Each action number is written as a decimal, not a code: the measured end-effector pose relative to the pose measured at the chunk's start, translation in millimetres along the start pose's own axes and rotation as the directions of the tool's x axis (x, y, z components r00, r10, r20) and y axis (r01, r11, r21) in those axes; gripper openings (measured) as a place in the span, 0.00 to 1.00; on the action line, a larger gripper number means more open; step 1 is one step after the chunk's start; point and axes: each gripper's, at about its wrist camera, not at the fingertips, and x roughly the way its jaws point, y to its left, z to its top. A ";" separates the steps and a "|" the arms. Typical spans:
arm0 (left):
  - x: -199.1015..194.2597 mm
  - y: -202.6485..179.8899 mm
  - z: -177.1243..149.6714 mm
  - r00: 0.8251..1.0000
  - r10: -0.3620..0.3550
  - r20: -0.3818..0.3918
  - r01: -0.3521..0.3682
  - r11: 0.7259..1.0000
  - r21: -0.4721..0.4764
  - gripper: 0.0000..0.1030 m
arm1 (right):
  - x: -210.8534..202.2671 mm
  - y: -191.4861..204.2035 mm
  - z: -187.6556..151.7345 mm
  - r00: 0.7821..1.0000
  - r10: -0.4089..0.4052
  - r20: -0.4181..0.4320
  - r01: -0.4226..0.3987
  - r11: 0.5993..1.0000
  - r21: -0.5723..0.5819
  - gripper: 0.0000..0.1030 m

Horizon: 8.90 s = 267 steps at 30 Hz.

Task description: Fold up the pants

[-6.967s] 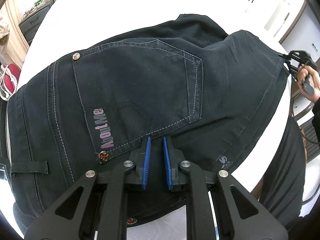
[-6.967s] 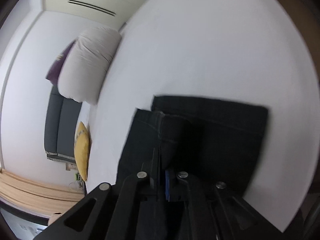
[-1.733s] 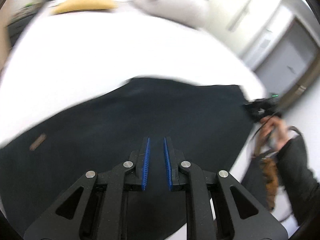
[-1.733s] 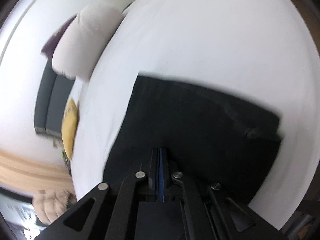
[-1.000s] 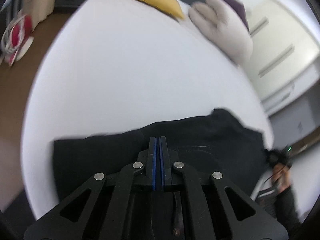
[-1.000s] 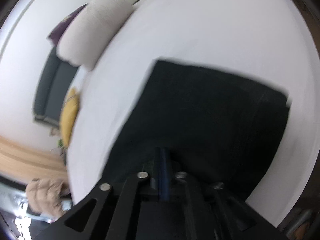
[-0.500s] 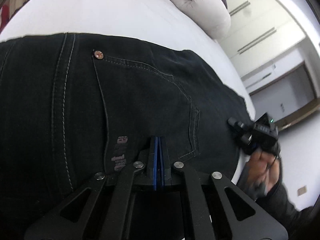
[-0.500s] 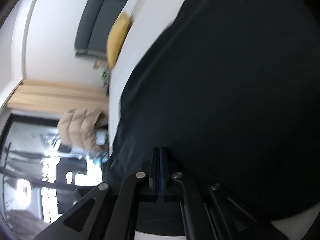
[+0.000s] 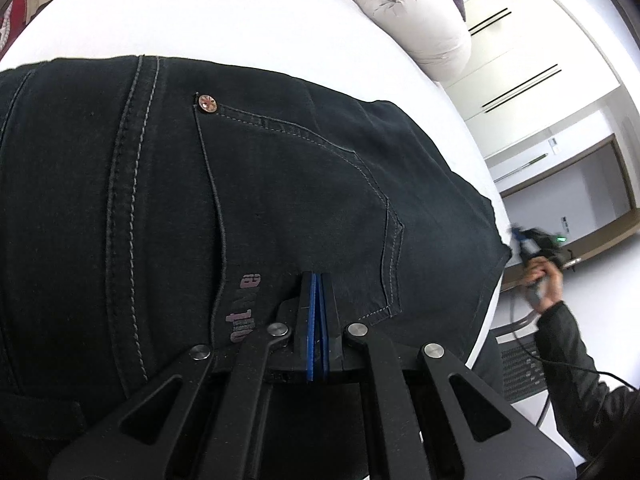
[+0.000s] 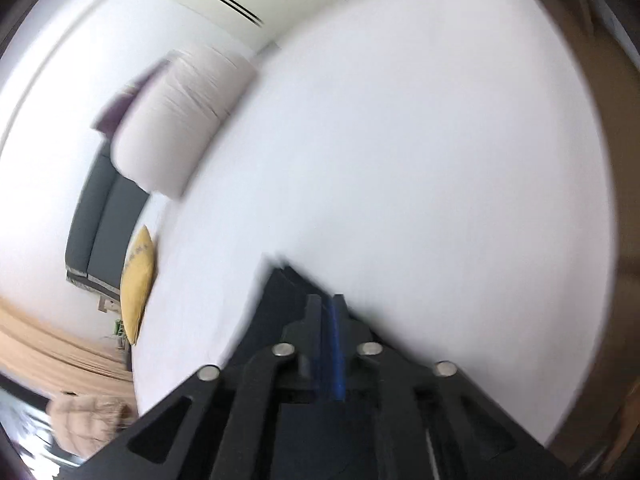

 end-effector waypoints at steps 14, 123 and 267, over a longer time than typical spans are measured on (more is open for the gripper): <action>7.4 -76.3 11.3 1.000 -0.004 -0.027 0.006 0.996 0.089 0.03 | -16.2 -59.3 -90.8 0.979 0.194 -0.065 -0.165 0.937 0.307 0.56; 18.5 -134.9 43.6 0.988 0.105 -0.116 -0.074 0.967 0.244 0.11 | -25.7 227.4 -334.3 0.797 0.052 -0.602 -0.502 0.610 -0.613 0.09; -7.8 -215.1 -75.0 0.963 0.223 0.152 -0.270 0.813 0.516 0.01 | 108.6 229.9 -321.3 0.447 0.237 -0.863 -0.532 0.846 -0.043 0.92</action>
